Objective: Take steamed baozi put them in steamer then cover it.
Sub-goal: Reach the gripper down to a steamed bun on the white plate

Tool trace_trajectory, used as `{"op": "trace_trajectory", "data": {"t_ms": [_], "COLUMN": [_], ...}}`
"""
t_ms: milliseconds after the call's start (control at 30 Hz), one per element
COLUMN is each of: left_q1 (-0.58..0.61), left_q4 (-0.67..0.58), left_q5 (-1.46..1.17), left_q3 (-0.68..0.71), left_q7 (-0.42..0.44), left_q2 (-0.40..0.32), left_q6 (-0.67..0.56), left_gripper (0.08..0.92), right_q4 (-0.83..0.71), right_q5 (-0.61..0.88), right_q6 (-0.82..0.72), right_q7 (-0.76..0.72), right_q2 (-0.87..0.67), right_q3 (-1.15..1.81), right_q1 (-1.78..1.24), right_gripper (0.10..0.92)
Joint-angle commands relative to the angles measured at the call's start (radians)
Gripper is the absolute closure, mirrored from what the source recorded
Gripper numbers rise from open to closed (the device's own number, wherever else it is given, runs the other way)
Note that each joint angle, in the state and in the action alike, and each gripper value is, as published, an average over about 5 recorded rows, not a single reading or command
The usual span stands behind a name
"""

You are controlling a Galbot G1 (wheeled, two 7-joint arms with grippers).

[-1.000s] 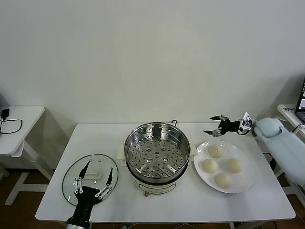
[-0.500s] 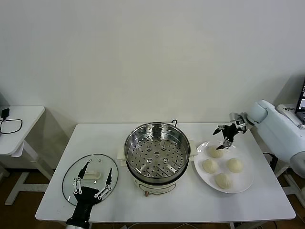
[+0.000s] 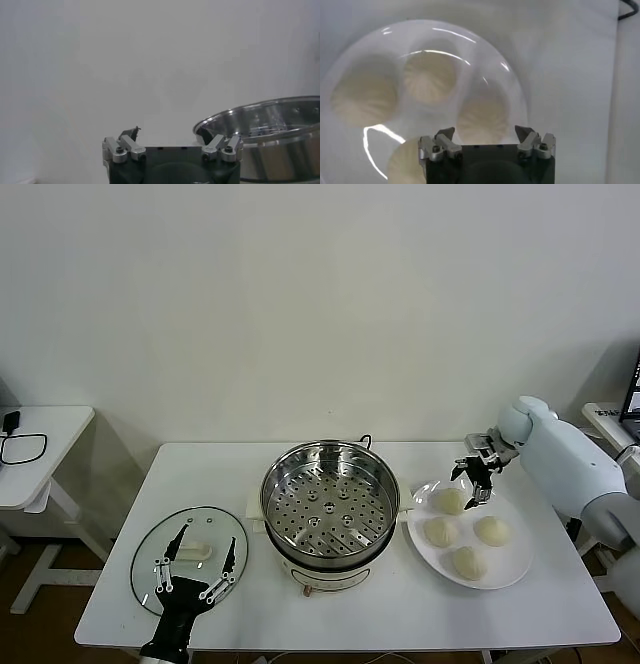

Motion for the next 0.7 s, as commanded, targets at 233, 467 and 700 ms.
{"op": "trace_trajectory", "data": {"t_ms": [233, 467, 700], "left_q1": [0.001, 0.0, -0.002], "left_q4": [0.0, 0.003, 0.005], "left_q5": [-0.008, -0.008, -0.008], "left_q3": [-0.004, -0.003, -0.002], "left_q7": [-0.004, -0.005, -0.007], "left_q2": [0.0, 0.0, 0.0], "left_q6": [-0.003, -0.004, -0.005], "left_gripper": [0.177, 0.177, 0.177], "right_q4": [-0.037, -0.038, -0.023], "right_q5": [-0.063, -0.064, -0.063], "right_q6": [0.01, 0.01, 0.013], "right_q7": [0.06, 0.064, 0.071], "right_q2": [0.048, 0.053, 0.046], "right_q3": [-0.031, -0.032, -0.035], "right_q1": [-0.01, -0.02, -0.027], "right_gripper": [0.203, 0.212, 0.29]}}
